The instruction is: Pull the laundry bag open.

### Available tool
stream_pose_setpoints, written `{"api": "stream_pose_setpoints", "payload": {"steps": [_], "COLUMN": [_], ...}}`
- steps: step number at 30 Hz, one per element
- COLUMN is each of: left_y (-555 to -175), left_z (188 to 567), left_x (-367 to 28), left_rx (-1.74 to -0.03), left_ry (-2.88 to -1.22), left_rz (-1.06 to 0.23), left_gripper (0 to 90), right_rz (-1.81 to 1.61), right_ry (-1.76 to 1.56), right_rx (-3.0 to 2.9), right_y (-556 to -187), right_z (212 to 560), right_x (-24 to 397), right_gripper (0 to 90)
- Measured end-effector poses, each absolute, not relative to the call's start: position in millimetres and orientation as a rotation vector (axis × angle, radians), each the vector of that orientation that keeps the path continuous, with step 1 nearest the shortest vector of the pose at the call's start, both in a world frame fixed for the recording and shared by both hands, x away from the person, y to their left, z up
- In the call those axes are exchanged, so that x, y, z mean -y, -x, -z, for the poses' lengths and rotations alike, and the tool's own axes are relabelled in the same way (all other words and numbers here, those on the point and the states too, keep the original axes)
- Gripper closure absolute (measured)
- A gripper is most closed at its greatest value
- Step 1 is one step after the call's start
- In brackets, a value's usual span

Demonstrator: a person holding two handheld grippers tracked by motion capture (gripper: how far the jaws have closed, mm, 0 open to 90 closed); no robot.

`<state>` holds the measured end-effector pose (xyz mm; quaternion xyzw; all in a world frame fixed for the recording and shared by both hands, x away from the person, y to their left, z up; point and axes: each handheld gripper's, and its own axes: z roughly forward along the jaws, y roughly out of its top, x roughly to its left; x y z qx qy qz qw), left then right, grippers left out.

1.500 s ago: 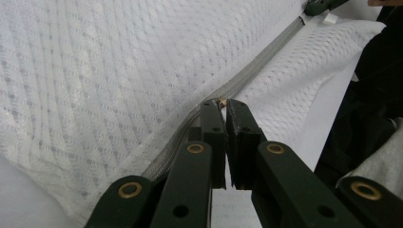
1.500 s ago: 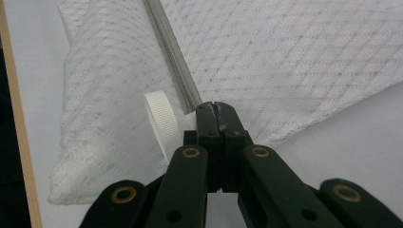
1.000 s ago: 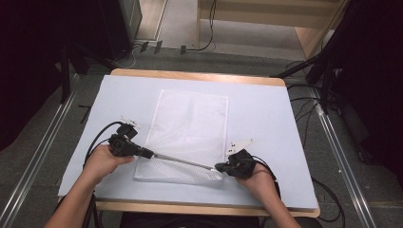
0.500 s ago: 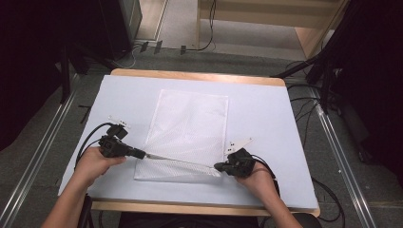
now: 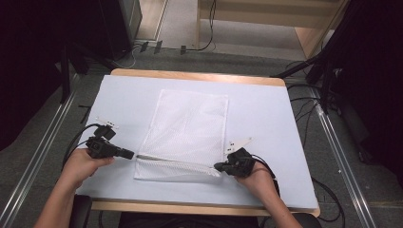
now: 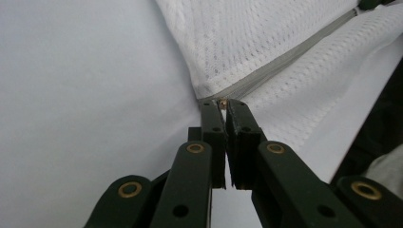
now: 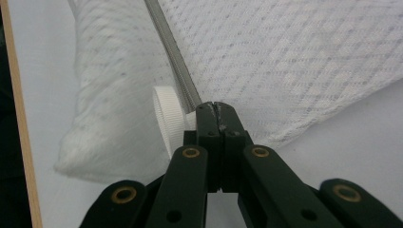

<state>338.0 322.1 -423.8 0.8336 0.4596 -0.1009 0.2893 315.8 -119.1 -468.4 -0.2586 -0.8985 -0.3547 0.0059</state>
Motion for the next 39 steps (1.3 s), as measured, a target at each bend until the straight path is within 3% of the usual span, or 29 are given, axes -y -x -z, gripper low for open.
{"api": "stream_pose_setpoints", "payload": {"steps": [12, 26, 34, 39], "left_y": [-337, -336, -332, -331], "left_z": [428, 432, 433, 427], "left_x": [-315, -302, -300, -302], "left_rx": [-1.180, -1.141, -1.117, -1.059], "left_ry": [-2.211, -2.245, -2.248, -2.210], "left_rz": [0.325, 0.376, 0.388, 0.323], "left_gripper": [87.3, 86.9, 86.3, 72.7], "right_rz": [1.207, 1.250, 1.262, 1.284], "right_ry": [0.891, 1.100, 1.148, 1.155], "right_rx": [2.752, 2.779, 2.784, 2.774], "right_y": [-323, -338, -348, -349], "right_z": [458, 460, 462, 460], "right_x": [128, 138, 136, 136], "right_gripper": [87.3, 67.1, 66.3, 65.6]}}
